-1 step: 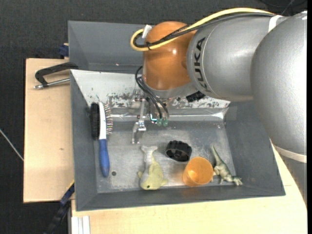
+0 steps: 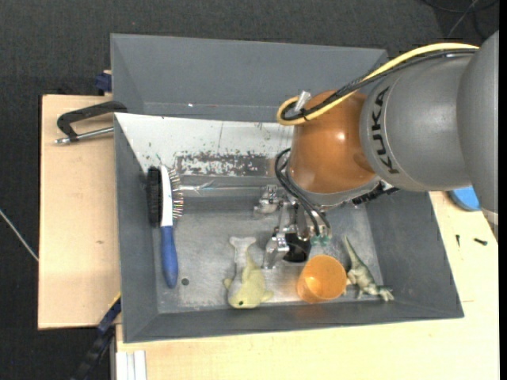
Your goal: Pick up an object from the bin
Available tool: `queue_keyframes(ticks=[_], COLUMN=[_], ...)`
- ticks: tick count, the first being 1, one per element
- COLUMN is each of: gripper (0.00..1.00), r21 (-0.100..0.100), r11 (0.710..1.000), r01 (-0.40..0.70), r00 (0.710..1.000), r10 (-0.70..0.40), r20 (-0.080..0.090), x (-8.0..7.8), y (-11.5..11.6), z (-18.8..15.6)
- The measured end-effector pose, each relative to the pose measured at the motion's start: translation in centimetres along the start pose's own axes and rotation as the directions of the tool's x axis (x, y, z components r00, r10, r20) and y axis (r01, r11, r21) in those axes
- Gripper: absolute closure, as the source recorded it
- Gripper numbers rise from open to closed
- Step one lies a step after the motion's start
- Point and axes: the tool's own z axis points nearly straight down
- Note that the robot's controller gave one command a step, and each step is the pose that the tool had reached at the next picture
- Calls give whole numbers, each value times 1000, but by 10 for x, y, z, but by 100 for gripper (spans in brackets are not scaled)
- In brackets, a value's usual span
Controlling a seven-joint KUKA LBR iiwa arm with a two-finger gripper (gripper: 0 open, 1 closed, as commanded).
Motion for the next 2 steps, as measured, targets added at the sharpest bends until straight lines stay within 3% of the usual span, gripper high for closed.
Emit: queue_keyframes(ticks=[1,2], gripper=[0,0], r21=[-8,-6], r11=[997,971], r01=[-79,-238], r00=[997,971], r10=[79,239], r20=[16,19], x=[45,40], y=[-59,-131], z=[40,-79])
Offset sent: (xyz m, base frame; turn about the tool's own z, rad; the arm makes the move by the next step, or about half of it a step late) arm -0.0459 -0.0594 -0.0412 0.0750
